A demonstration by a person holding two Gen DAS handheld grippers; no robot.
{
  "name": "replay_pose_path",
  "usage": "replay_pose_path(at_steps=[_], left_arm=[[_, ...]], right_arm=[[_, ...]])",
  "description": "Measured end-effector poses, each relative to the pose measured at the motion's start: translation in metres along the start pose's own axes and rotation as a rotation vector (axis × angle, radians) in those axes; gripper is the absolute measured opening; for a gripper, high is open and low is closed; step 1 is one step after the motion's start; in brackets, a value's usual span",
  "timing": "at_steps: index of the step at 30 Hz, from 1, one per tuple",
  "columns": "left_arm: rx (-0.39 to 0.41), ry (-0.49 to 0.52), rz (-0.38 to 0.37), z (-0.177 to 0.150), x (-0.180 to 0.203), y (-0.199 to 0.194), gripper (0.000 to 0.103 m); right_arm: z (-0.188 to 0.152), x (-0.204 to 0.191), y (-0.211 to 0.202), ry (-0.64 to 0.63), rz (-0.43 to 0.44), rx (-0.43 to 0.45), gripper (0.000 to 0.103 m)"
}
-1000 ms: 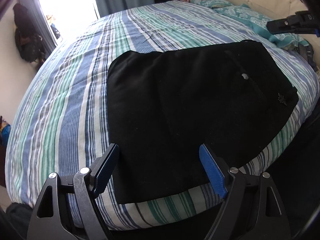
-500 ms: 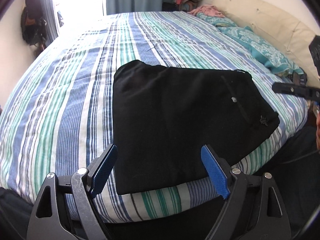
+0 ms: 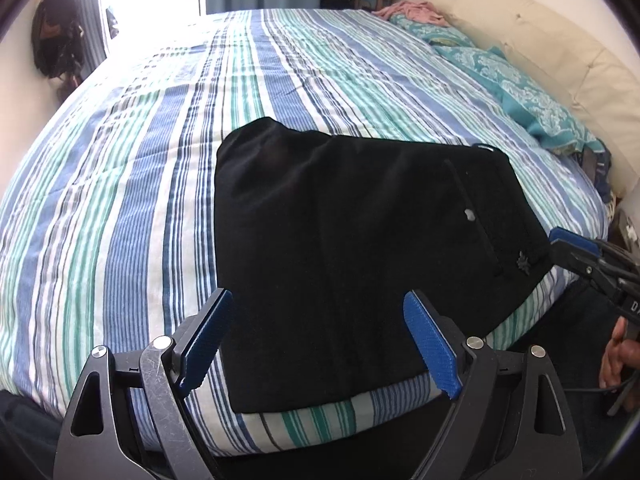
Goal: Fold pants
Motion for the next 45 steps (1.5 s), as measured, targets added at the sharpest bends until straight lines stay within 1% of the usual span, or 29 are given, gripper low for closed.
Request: replay_pose_path(at_steps=[2, 3, 4, 6, 7, 8, 11, 12, 13, 14, 15, 16, 18, 20, 22, 24, 25, 26, 27, 28, 30, 31, 33, 36, 41, 45], left_arm=[[-0.002, -0.001, 0.009, 0.023, 0.001, 0.011, 0.088], [-0.007, 0.007, 0.003, 0.035, 0.004, 0.017, 0.088], [-0.013, 0.022, 0.006, 0.047, 0.007, 0.024, 0.088], [-0.026, 0.058, 0.031, 0.070, 0.013, 0.041, 0.088], [-0.038, 0.074, 0.039, 0.078, 0.016, 0.051, 0.088], [-0.057, 0.087, 0.042, 0.086, 0.019, 0.062, 0.088], [-0.109, 0.109, 0.067, 0.096, 0.022, 0.099, 0.088], [-0.128, 0.108, 0.094, 0.094, 0.018, 0.112, 0.092], [-0.140, 0.097, 0.116, 0.092, 0.013, 0.123, 0.100], [-0.138, 0.071, 0.125, 0.092, 0.007, 0.130, 0.103], [-0.124, 0.033, 0.110, 0.094, 0.003, 0.131, 0.103], [-0.119, -0.004, 0.105, 0.095, -0.002, 0.128, 0.102], [-0.099, -0.052, 0.126, 0.100, -0.009, 0.113, 0.100], [-0.066, -0.069, 0.100, 0.101, -0.013, 0.089, 0.100], [-0.032, -0.075, 0.083, 0.094, -0.018, 0.060, 0.100], [-0.022, -0.081, 0.070, 0.075, -0.027, 0.035, 0.100], [-0.028, -0.087, 0.065, 0.062, -0.030, 0.026, 0.100], [-0.043, -0.092, 0.060, 0.046, -0.033, 0.021, 0.100], [-0.067, -0.092, 0.055, 0.029, -0.034, 0.019, 0.100], [-0.095, -0.081, 0.060, 0.013, -0.033, 0.019, 0.100], [-0.122, -0.035, 0.119, -0.008, -0.033, 0.020, 0.100], [-0.114, -0.014, 0.154, -0.012, -0.033, 0.017, 0.100], [-0.087, 0.007, 0.195, -0.012, -0.034, 0.007, 0.100], [-0.062, 0.008, 0.198, -0.007, -0.034, -0.004, 0.100], [-0.045, 0.027, 0.230, -0.004, -0.036, -0.007, 0.100], [-0.044, 0.036, 0.238, -0.008, -0.035, -0.010, 0.100]], right_arm=[[0.008, -0.001, 0.010, -0.038, -0.009, -0.008, 0.048], [0.010, -0.001, 0.018, -0.049, -0.010, -0.020, 0.049], [0.008, 0.002, 0.030, -0.052, -0.014, -0.054, 0.049], [-0.007, 0.009, 0.051, -0.031, -0.024, -0.142, 0.049], [-0.013, 0.010, 0.055, -0.021, -0.021, -0.149, 0.049], [-0.015, 0.011, 0.054, -0.022, -0.020, -0.130, 0.050], [-0.016, 0.009, 0.055, -0.043, -0.016, -0.130, 0.052], [-0.017, 0.008, 0.055, -0.045, -0.009, -0.127, 0.055], [-0.018, 0.007, 0.056, -0.048, -0.007, -0.124, 0.056], [-0.019, 0.006, 0.056, -0.059, -0.011, -0.120, 0.057], [-0.020, 0.005, 0.057, -0.077, -0.018, -0.119, 0.058], [-0.020, 0.003, 0.058, -0.093, -0.021, -0.120, 0.059], [-0.021, 0.000, 0.059, -0.111, -0.017, -0.122, 0.065], [-0.020, -0.002, 0.058, -0.125, -0.027, -0.127, 0.065], [-0.015, -0.004, 0.049, -0.126, -0.045, -0.123, 0.065], [-0.010, -0.011, 0.032, -0.132, -0.040, -0.081, 0.065], [-0.009, -0.016, 0.024, -0.137, -0.026, -0.062, 0.065], [-0.011, -0.022, 0.019, -0.142, -0.013, -0.059, 0.067], [-0.016, -0.026, 0.018, -0.141, -0.002, -0.075, 0.072], [-0.024, -0.029, 0.020, -0.136, 0.007, -0.104, 0.073], [-0.037, -0.031, 0.027, -0.119, 0.009, -0.170, 0.073], [-0.038, -0.031, 0.027, -0.119, 0.003, -0.173, 0.073], [-0.031, -0.031, 0.017, -0.117, -0.008, -0.128, 0.073], [-0.024, -0.027, 0.004, -0.084, -0.027, -0.065, 0.074], [-0.027, -0.017, 0.005, -0.021, -0.049, -0.065, 0.074], [-0.023, -0.018, 0.003, -0.032, -0.062, -0.054, 0.074]])
Point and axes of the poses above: each gripper's, at about its wrist camera, not at the fingertips, and y roughly the way its jaws point, x to its right, z to its top, the point moved 10 cm from there along y, roughly the way its jaws point, and after that the axes turned 6 degrees about -y, right-handed, at the moved point
